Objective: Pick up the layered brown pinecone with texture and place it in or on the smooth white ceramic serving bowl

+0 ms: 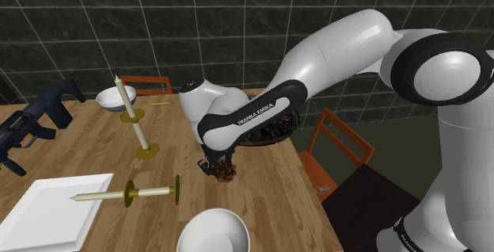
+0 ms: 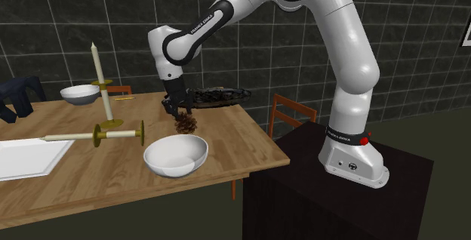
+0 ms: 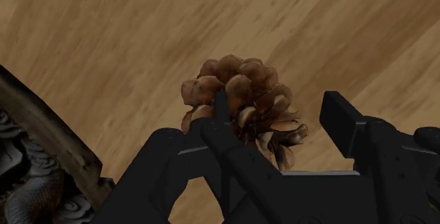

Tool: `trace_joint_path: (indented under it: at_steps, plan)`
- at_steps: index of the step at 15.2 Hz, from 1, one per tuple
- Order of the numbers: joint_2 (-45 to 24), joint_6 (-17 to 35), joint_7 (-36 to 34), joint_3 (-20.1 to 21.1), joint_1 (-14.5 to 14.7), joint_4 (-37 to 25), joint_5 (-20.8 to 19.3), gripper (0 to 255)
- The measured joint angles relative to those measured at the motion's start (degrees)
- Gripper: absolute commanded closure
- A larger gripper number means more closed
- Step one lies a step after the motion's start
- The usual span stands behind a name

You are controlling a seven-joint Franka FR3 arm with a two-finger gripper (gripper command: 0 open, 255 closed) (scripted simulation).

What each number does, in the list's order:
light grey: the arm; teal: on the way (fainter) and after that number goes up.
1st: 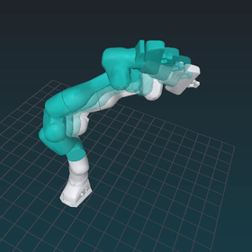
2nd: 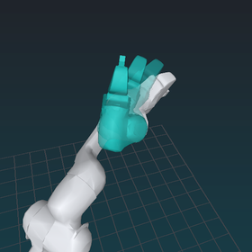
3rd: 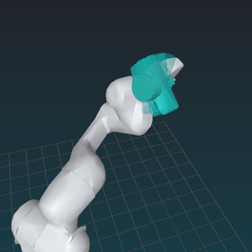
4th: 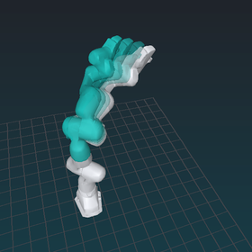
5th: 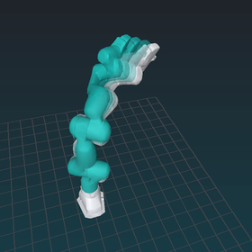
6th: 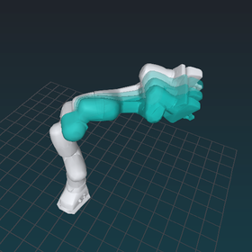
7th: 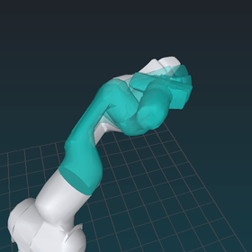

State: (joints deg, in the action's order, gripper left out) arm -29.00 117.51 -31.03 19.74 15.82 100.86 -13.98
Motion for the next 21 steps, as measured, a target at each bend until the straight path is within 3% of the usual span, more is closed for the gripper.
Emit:
trace_joint_path:
  at_steps: [10,21]
  plan:
    - [0.25,-0.28,0.06,0.08,-0.02,-0.12,0.10,255]
    - [4.31,-6.39,1.30,0.97,-0.52,-2.37,1.88,255]
